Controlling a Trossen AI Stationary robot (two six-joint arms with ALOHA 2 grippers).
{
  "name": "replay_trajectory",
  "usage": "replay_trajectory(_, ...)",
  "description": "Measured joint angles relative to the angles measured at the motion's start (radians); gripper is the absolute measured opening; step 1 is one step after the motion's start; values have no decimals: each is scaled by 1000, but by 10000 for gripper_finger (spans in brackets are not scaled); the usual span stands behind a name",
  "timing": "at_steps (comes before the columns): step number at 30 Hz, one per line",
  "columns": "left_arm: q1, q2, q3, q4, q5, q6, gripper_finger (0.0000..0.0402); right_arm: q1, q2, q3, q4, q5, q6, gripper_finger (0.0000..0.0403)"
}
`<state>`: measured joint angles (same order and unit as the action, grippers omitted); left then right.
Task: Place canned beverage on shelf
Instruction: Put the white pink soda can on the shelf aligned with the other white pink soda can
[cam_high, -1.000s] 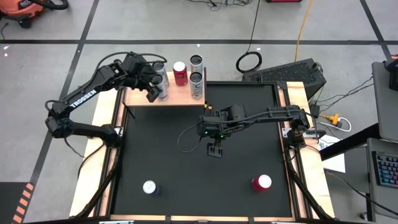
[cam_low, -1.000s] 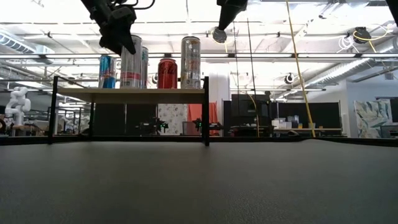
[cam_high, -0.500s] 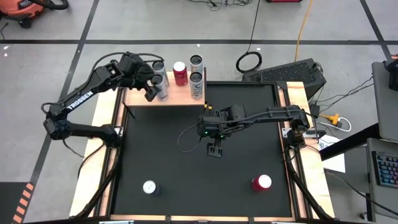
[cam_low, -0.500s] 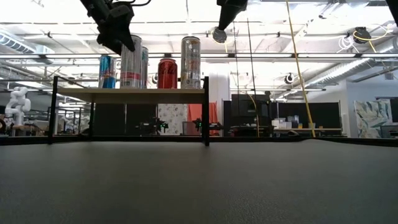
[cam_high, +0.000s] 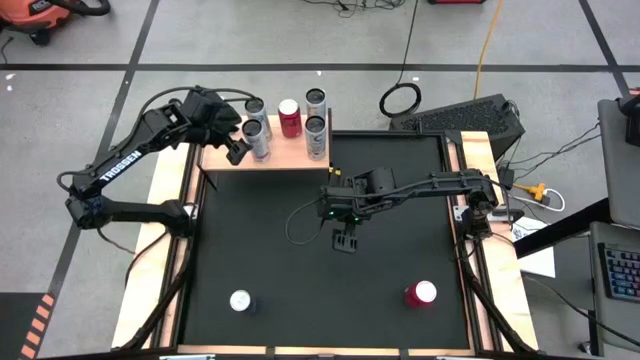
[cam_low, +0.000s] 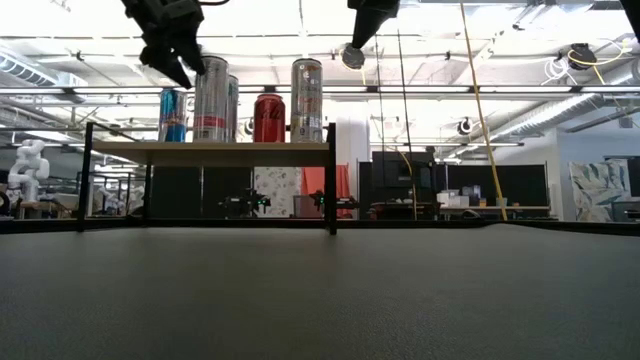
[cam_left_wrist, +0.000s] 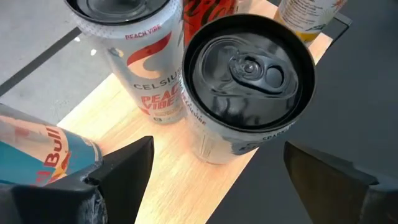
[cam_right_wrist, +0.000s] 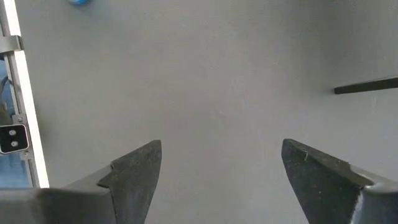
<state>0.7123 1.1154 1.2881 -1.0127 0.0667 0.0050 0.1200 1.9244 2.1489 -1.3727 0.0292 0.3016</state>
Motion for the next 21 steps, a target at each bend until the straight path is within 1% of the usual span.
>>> replay_trajectory(5, -19, 0, -2, 10, 0, -22, 360, 0, 0, 0, 0, 0, 0, 315)
replay_trajectory(10, -41, 0, -3, 21, -43, -27, 360, 0, 0, 0, 0, 0, -2, 315)
replay_trajectory(17, -61, 0, -4, 74, -56, -76, 360, 0, 0, 0, 0, 0, -3, 315)
replay_trajectory(21, -73, 0, -4, 76, -118, -79, 360, 0, 0, 0, 0, 0, -3, 315)
